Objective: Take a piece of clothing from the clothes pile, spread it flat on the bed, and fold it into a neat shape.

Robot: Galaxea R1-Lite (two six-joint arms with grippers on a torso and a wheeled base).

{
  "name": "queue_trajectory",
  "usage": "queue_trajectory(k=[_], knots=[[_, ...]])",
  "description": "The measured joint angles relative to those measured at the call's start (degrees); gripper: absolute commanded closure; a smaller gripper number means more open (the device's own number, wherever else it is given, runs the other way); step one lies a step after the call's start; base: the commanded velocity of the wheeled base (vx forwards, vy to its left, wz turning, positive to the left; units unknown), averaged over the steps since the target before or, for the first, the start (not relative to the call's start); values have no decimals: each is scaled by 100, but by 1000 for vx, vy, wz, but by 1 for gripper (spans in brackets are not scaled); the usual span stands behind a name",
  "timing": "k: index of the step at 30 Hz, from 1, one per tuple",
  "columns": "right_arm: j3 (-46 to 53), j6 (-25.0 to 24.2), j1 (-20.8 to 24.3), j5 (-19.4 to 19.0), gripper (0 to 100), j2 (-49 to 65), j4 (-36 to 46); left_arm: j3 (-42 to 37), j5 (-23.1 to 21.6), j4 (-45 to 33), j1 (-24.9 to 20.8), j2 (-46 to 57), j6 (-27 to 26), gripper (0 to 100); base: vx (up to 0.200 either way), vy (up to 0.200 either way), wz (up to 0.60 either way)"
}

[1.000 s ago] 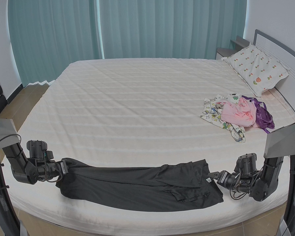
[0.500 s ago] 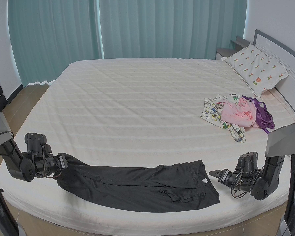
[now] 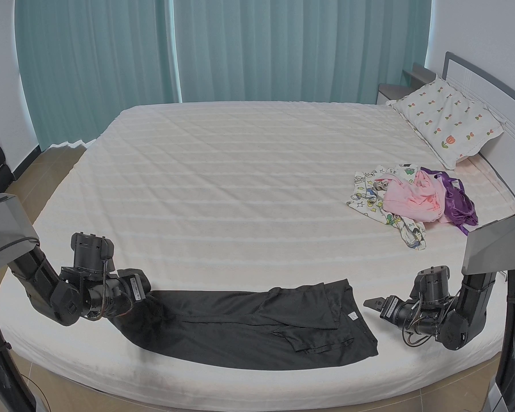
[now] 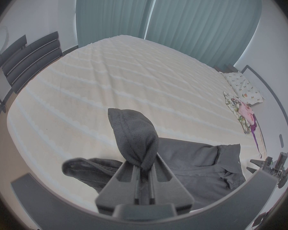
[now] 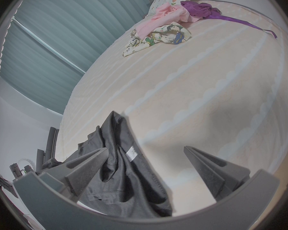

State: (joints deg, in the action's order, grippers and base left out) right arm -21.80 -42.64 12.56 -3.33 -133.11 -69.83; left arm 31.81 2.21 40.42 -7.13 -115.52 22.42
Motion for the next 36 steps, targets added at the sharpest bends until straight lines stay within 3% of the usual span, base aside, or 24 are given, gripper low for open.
queue_trajectory(k=[15,22,33,36], knots=[[-9,2,-11,0,0,-11,-11,144,351,-274,-880,35,358,100,0,-200,0],[-9,2,-10,2,0,-13,-10,546,525,-775,-1309,13,867,100,0,-200,0],[-6,2,-7,2,0,-22,-10,1031,560,-985,-1783,-212,1163,100,0,-200,0],[-9,2,-16,2,0,-29,-10,1111,560,-985,-1877,-325,1258,100,0,0,0]])
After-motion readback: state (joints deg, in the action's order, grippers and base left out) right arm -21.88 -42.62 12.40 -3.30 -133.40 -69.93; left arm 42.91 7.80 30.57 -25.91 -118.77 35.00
